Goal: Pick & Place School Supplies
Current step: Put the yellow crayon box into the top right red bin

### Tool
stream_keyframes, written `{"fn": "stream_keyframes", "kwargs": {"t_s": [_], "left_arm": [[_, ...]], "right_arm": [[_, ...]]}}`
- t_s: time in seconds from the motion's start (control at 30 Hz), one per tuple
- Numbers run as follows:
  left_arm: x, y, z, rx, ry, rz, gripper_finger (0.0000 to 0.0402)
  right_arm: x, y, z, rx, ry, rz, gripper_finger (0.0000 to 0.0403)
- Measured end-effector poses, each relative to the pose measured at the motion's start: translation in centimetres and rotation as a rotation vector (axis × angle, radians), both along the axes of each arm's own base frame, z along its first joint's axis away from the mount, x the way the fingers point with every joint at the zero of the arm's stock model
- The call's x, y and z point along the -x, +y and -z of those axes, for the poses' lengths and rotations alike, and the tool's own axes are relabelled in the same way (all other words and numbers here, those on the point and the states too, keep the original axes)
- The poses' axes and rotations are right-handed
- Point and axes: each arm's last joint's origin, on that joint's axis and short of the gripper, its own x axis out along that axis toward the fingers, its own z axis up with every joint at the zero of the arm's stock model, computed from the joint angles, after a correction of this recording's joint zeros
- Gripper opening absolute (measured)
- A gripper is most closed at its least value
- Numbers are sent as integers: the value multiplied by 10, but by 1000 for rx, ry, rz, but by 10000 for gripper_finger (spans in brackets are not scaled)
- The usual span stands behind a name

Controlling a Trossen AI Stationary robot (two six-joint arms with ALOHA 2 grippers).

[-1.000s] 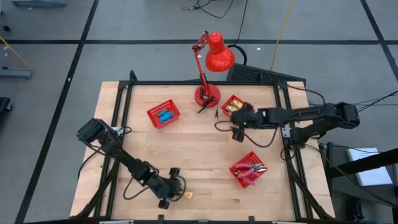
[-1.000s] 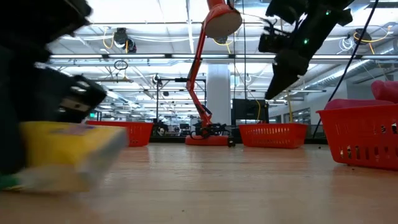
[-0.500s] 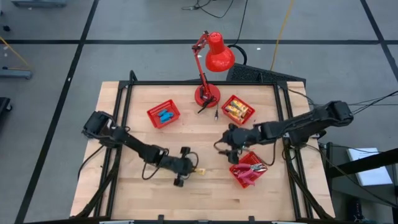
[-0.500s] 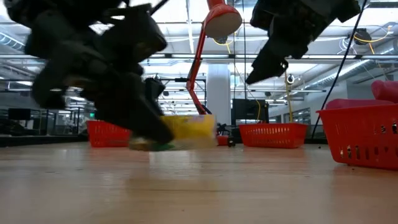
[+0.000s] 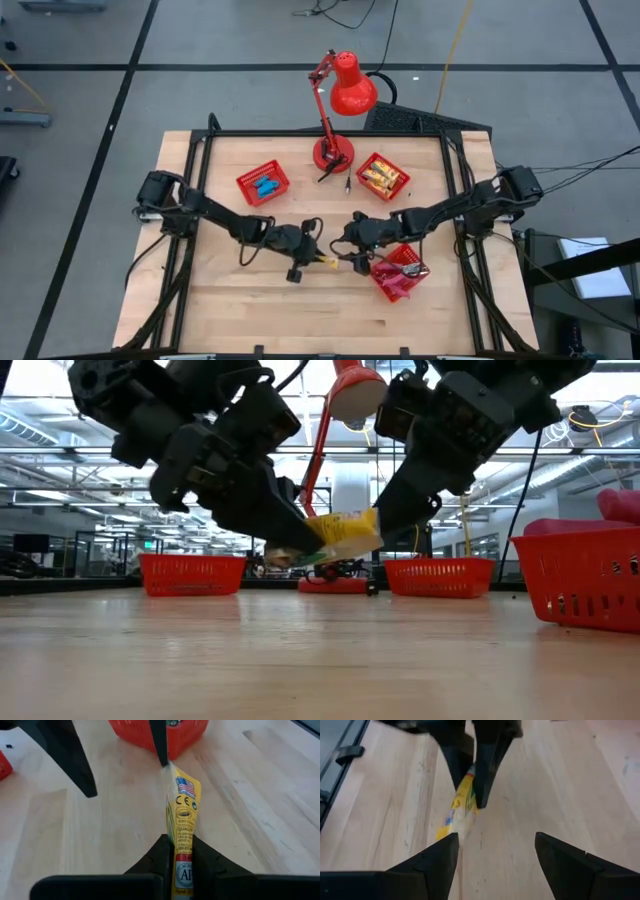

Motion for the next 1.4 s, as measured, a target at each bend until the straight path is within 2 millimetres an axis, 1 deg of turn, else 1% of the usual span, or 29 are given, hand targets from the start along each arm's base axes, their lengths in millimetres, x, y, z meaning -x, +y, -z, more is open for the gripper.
{"fn": "stream_keyframes", "kwargs": {"t_s": [0.27,0.33,0.4,0.5,0.63,0.83,0.93,1.03,1.3,1.33,1.4], "left_arm": [[-4,14,-2,-7,-29,-1,42],[-8,21,-8,-18,-82,-53,41],[-9,25,-9,-31,-92,-70,41],[-10,31,-9,-5,-91,-46,41],[-10,32,-10,3,-97,-29,41],[-17,32,-19,-8,-133,-33,41],[-20,31,-22,-20,-132,-23,41],[-22,31,-24,-23,-125,-15,41],[-22,31,-23,-12,-115,-22,41],[-22,31,-23,-12,-114,-22,41],[-22,31,-23,-12,-114,-21,41]], "right_arm": [[-2,1,-3,-62,-31,-24,255],[-3,2,-5,-68,-46,-29,255],[-3,1,-5,-82,-43,-40,255],[-3,2,-4,-79,-37,-34,255],[-3,2,-4,-84,-28,-39,255],[-3,-2,-3,-72,-23,-14,248],[-4,-3,-3,-70,-34,-13,226],[-4,-4,-3,-55,-37,1,191],[-3,-6,-2,-31,-31,33,66],[-3,-6,-2,-24,-32,33,56],[-3,-6,-2,-8,-36,29,54]]}}
